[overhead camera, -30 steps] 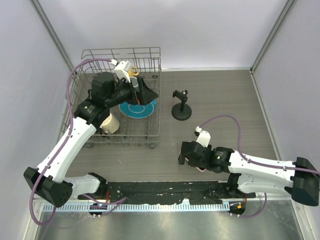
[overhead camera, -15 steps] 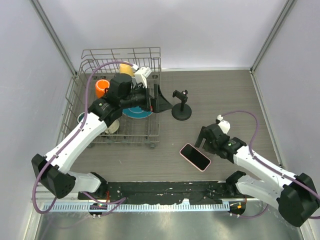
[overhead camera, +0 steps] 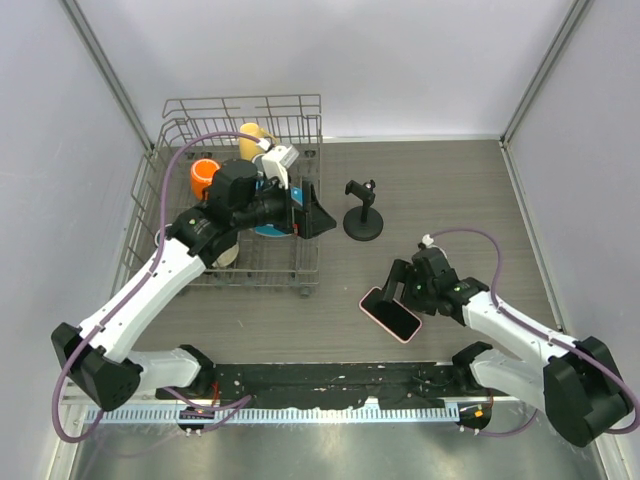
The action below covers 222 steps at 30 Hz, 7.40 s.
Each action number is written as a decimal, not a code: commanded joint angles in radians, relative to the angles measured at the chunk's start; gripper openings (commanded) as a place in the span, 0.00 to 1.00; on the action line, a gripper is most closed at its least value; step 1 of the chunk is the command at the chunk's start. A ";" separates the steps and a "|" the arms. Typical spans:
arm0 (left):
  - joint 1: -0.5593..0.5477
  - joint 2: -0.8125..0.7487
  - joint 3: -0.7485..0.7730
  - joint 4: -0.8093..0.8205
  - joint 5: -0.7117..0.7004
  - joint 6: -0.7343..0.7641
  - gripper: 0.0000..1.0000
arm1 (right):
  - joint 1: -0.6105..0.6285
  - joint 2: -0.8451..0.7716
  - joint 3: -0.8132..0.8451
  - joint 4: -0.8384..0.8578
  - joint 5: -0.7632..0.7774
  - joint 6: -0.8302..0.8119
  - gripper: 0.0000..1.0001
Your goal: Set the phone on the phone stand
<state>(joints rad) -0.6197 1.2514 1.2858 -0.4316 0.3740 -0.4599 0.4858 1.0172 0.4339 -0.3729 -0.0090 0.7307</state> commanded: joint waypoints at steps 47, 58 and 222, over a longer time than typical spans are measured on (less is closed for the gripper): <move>-0.003 0.016 0.010 -0.012 -0.008 0.041 0.99 | 0.510 0.135 0.244 -0.040 0.405 -0.074 0.00; -0.070 0.180 0.053 -0.019 0.287 0.003 0.89 | 0.510 -0.267 0.236 0.114 0.287 -0.352 0.01; -0.519 -0.129 -0.187 0.226 0.414 -0.005 0.00 | 0.514 -0.634 0.210 0.327 -0.453 -0.134 0.34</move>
<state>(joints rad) -1.1370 1.1423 1.0828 -0.3088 0.7311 -0.4637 1.0000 0.3679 0.6186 -0.1028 -0.3977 0.6041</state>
